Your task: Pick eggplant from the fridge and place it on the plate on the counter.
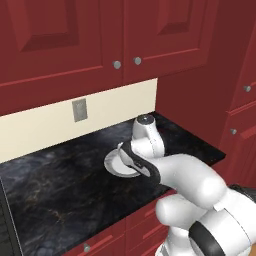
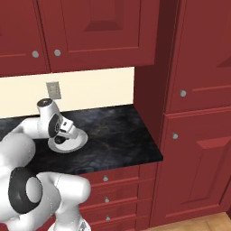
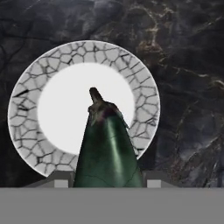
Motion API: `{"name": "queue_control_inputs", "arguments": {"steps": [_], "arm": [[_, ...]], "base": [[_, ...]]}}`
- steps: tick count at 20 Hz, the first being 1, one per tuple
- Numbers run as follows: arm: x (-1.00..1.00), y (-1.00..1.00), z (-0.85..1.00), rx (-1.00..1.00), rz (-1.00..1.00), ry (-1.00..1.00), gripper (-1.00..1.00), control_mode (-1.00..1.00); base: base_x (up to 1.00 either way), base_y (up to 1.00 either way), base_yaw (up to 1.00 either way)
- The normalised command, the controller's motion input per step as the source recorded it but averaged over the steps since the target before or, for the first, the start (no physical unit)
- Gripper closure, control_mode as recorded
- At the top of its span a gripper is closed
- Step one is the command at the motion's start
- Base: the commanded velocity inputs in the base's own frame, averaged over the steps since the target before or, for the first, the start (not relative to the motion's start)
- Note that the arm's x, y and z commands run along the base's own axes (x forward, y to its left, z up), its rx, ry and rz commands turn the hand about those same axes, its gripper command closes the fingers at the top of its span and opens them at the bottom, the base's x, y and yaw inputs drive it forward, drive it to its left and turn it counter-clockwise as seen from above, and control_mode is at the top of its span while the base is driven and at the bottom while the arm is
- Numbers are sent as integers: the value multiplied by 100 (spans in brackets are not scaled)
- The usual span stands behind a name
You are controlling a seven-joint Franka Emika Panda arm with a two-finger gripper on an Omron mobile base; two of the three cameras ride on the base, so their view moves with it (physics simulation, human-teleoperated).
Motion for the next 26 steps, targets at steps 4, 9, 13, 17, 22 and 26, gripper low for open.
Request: {"name": "queue_control_inputs", "arguments": {"steps": [4, 9, 13, 17, 22, 26], "arm": [[62, 0, -44, 0, 0, 5, 100, -100], [49, 0, -44, 0, 0, 1, 100, -100], [18, 2, -18, 0, 0, 2, 100, -100], [1, 8, -24, 0, 0, 1, -100, -100], [0, 10, -8, 0, 3, 0, -100, -100], [0, 0, 1, 0, 3, 0, -100, -100]], "base": [[0, 0, 0], [0, 0, 0], [0, 0, 0], [0, 0, 0], [0, 0, 0], [0, 0, 0]]}}
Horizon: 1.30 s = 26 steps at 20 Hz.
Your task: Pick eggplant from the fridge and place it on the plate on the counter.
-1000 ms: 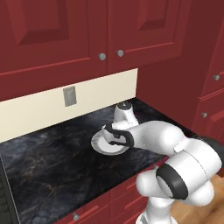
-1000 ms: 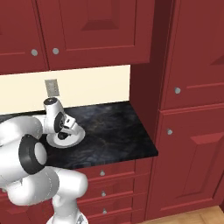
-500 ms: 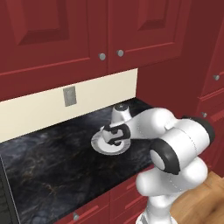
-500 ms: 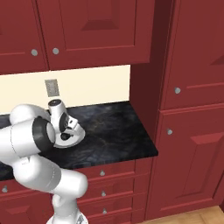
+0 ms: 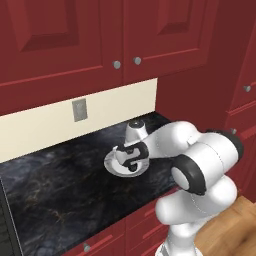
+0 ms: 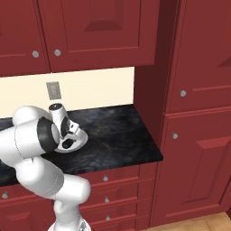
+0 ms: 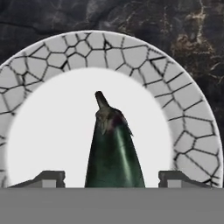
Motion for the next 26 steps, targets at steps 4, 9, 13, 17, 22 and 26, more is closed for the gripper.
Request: {"name": "queue_control_inputs", "arguments": {"steps": [4, 9, 13, 17, 22, 26], "arm": [[-14, 1, 26, -4, 0, 0, -100, -100], [-70, 0, 76, -1, 0, 5, -100, -100], [-89, -17, 80, 2, -2, 8, -100, -100], [-77, -94, 31, -4, -11, 4, -100, -100], [-50, -100, 70, 2, 0, 0, -100, -100], [-54, -93, 43, 16, 0, 0, -100, -100]], "base": [[0, 0, 0], [0, 0, 0], [0, 0, 0], [0, 0, 0], [0, 0, 0], [0, 0, 0]]}}
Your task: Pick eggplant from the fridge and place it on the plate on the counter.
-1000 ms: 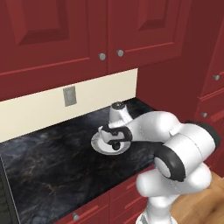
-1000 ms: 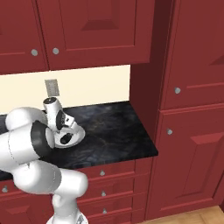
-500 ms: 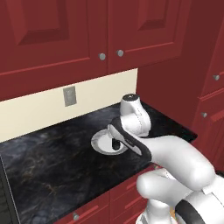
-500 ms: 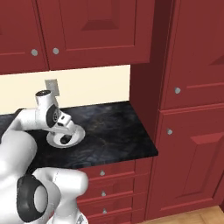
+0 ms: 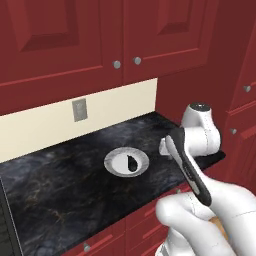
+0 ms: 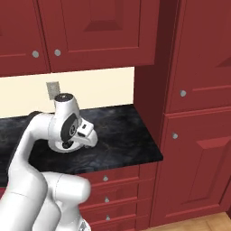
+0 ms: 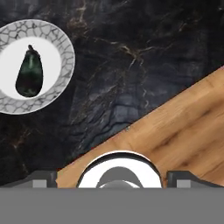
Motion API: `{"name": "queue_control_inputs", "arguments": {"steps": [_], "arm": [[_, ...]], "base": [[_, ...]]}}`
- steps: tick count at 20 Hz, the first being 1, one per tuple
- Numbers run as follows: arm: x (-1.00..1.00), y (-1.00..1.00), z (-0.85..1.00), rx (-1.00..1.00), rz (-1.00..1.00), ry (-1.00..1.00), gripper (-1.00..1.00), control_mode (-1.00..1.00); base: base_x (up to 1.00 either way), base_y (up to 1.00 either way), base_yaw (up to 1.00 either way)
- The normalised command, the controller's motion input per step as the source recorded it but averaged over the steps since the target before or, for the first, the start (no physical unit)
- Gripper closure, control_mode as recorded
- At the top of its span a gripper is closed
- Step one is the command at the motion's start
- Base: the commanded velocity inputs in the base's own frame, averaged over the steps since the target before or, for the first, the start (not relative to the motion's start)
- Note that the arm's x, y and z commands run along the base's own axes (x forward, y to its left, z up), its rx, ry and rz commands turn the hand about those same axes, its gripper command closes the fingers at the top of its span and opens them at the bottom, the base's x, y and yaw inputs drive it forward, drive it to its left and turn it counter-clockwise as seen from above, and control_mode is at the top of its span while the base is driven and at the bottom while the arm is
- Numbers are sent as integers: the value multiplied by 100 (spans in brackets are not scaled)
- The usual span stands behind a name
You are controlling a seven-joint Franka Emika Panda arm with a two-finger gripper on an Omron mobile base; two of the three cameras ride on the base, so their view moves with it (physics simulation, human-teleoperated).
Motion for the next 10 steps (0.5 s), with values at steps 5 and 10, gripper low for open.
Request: {"name": "queue_control_inputs", "arguments": {"steps": [5, 10], "arm": [[-44, -96, 1, 10, 0, 0, -100, -100], [-49, -9, 9, 0, 0, -5, -100, -100]], "base": [[0, 0, 0], [0, 0, 0]]}}
